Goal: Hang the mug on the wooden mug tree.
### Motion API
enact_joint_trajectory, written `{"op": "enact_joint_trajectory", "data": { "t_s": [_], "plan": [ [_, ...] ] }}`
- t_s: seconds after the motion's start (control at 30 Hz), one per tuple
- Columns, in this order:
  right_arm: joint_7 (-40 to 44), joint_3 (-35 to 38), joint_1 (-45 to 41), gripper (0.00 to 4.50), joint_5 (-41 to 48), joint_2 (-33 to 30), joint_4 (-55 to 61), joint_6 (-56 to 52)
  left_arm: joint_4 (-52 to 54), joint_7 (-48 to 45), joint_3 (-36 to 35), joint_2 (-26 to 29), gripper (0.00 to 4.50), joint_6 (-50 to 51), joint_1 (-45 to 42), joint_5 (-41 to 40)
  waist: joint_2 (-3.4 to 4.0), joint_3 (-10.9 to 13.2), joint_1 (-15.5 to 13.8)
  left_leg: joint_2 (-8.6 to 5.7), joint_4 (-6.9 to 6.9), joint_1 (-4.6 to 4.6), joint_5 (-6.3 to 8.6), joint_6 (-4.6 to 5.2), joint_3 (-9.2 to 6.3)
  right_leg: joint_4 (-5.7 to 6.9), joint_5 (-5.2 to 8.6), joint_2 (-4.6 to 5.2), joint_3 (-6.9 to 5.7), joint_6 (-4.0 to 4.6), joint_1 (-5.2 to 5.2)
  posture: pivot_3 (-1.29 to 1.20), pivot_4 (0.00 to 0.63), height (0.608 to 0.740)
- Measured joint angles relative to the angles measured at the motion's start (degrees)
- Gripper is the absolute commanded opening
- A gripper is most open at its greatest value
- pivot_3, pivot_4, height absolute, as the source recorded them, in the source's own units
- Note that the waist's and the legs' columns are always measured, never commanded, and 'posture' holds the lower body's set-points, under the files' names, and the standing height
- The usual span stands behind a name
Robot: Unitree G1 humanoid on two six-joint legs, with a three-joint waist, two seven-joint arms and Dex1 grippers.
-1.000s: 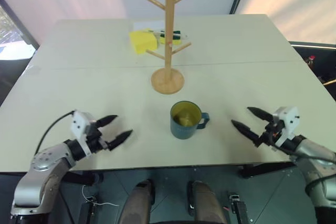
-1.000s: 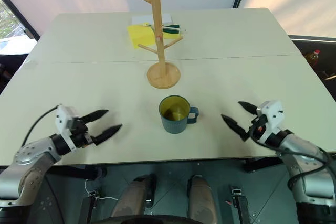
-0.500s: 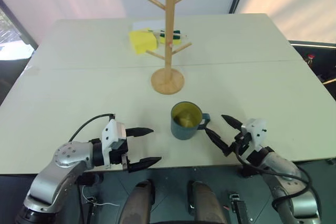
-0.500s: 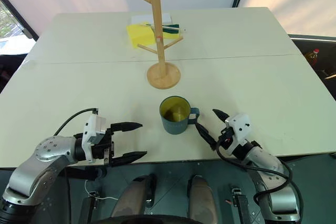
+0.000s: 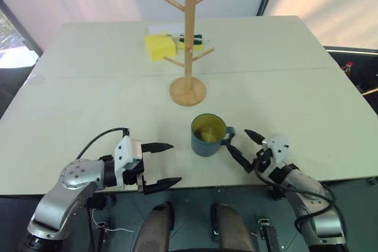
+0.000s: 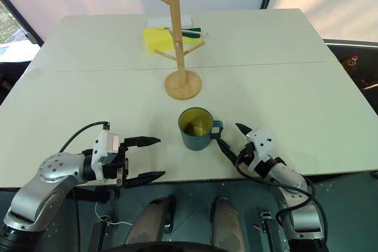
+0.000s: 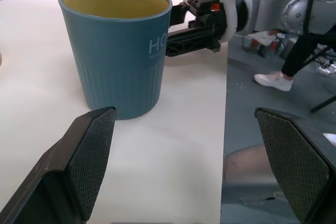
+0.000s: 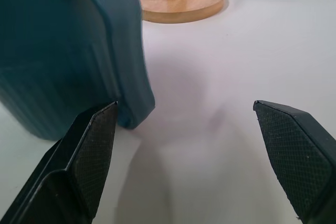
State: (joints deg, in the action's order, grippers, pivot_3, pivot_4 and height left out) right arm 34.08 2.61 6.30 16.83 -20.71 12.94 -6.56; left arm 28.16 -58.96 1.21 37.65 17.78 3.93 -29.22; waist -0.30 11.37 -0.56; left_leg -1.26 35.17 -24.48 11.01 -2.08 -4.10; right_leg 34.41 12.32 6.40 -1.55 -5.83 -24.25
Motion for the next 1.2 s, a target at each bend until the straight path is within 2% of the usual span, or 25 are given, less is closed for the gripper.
{"op": "enact_joint_trajectory", "data": {
  "t_s": [0.07, 0.27, 0.3, 0.5, 0.6, 0.73, 0.8, 0.93, 1.07, 1.2],
  "plan": [
    [-0.19, -0.44, -0.71, 3.43, -0.31, 0.54, -0.80, 0.47, 0.00, 0.16, 0.00, 0.00, 4.50, -0.14, 0.01, 0.04, 0.00, 0.00, -0.02, -0.02, -0.02, 0.00, 0.00, 0.00, 0.00, 0.02, -0.01, -0.01, 0.00, 0.00, -0.01, 0.00, 0.150, 0.740],
    [-0.26, -1.54, -1.57, 0.16, -0.28, 1.14, -1.29, 0.85, 0.01, 0.73, -0.02, 0.01, 4.50, -0.57, 0.20, 0.07, 0.00, 0.00, -0.04, -0.05, 0.00, 0.03, -0.01, 0.01, -0.01, 0.11, -0.02, -0.07, 0.00, 0.00, -0.02, 0.00, 0.150, 0.740],
    [-0.09, -1.60, -1.62, 0.03, -0.21, 1.16, -1.39, 0.82, 0.01, 0.85, -0.04, 0.01, 4.50, -0.57, 0.22, 0.07, 0.00, 0.00, -0.05, -0.04, 0.01, 0.04, -0.01, 0.01, 0.00, 0.12, -0.02, -0.08, 0.00, 0.01, -0.01, 0.00, 0.150, 0.740],
    [0.55, -1.75, -1.73, 0.03, 0.42, 1.07, -1.20, 0.73, -0.01, 1.99, -0.35, 0.04, 4.50, -0.59, 0.37, 0.07, 0.00, 0.00, -0.02, 0.02, 0.05, 0.08, -0.01, 0.01, -0.01, 0.18, -0.04, -0.16, 0.01, 0.03, -0.01, 0.00, 0.150, 0.740],
    [1.21, -2.25, -4.24, 0.03, -0.26, -2.07, 1.46, -0.86, -1.60, 3.77, -1.60, -0.16, 4.50, -0.65, 0.34, 0.13, 0.01, 0.01, 0.20, 0.03, 0.07, 0.08, -0.01, 0.01, 0.00, 0.20, -0.05, -0.19, 0.03, 0.05, -0.03, 0.00, 0.150, 0.740],
    [2.33, -3.69, -14.95, 0.03, -5.67, -9.99, 5.12, -3.31, -6.02, 7.18, -4.82, -1.58, 4.50, -1.80, -1.77, 1.32, 0.01, 0.00, 0.28, 0.06, 0.13, 0.10, -0.02, 0.02, -0.02, 0.28, -0.10, -0.28, 0.03, 0.13, -0.05, 0.00, 0.150, 0.740],
    [2.43, -4.26, -19.37, 0.03, -7.22, -11.73, 7.19, -5.00, -7.51, 8.24, -5.73, -1.96, 4.50, -3.15, -2.20, 1.97, -0.10, -0.06, 0.07, 0.16, 0.14, 0.13, -0.02, 0.02, -0.06, 0.33, -0.10, -0.40, 0.02, 0.15, -0.04, 0.00, 0.150, 0.740],
    [1.67, -9.32, -33.46, 0.03, -16.22, -16.27, 9.29, -14.38, -12.05, 9.53, -7.58, -2.97, 4.50, -6.51, -5.29, 3.67, -0.13, -0.05, -0.07, 0.18, 0.14, 0.08, -0.03, 0.01, -0.07, 0.61, -0.24, -0.46, 0.03, 0.37, -0.26, 0.00, 0.150, 0.740],
    [2.44, -14.80, -42.32, 0.03, -21.59, -16.66, 8.80, -18.93, -13.30, 9.55, -8.50, -3.02, 4.50, -8.55, -6.59, 4.08, -0.14, -0.05, 0.01, 0.20, 0.10, 0.09, -0.03, 0.01, -0.09, 0.63, -0.23, -0.48, 0.02, 0.38, -0.26, 0.00, 0.150, 0.740],
    [2.79, -19.38, -49.96, 0.03, -25.59, -14.20, 4.50, -23.78, -13.65, 10.32, -9.16, -3.45, 4.50, -9.13, -7.12, 4.10, -0.13, -0.05, 0.32, 0.20, 0.16, 0.08, -0.03, 0.01, -0.07, 0.65, -0.24, -0.48, 0.04, 0.38, -0.25, 0.00, 0.150, 0.740]
  ]
}}
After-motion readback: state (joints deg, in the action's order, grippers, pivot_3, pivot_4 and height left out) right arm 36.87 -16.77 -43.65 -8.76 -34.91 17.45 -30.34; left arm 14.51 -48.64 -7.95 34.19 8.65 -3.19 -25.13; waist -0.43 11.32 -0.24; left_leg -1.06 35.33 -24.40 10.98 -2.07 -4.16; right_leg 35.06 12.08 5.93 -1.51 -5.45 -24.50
